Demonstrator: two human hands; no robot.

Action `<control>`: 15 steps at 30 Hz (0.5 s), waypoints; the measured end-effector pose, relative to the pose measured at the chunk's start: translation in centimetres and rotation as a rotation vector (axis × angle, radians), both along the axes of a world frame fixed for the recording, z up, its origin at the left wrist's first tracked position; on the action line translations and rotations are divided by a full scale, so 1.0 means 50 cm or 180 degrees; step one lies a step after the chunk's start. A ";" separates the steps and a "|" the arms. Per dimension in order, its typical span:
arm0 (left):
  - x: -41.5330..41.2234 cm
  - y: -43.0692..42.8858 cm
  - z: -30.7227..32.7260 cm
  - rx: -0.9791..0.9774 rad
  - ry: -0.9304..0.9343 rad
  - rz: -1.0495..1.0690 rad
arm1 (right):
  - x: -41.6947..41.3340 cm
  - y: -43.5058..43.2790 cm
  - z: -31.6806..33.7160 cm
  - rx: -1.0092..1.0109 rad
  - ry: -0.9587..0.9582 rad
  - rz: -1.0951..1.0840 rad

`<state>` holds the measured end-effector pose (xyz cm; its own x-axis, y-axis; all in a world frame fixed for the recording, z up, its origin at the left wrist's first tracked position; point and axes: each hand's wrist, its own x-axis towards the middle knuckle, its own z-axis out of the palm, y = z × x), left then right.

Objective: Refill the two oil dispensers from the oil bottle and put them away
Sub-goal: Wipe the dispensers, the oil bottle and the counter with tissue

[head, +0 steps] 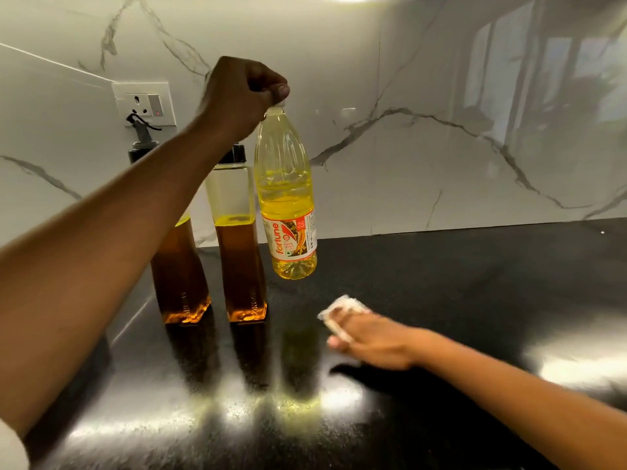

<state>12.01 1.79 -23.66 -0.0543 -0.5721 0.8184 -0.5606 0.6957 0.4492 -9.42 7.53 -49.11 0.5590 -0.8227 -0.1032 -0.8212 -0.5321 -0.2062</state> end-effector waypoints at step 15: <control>-0.068 -0.047 -0.063 0.0294 0.0071 -0.0033 | 0.026 0.094 0.001 -0.0024 0.0166 0.0339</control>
<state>8.61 -0.55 -26.79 -0.0429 -0.6448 0.7632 -0.5428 0.6564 0.5240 -8.10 12.24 -49.05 0.6373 -0.7599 -0.1283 -0.7694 -0.6183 -0.1604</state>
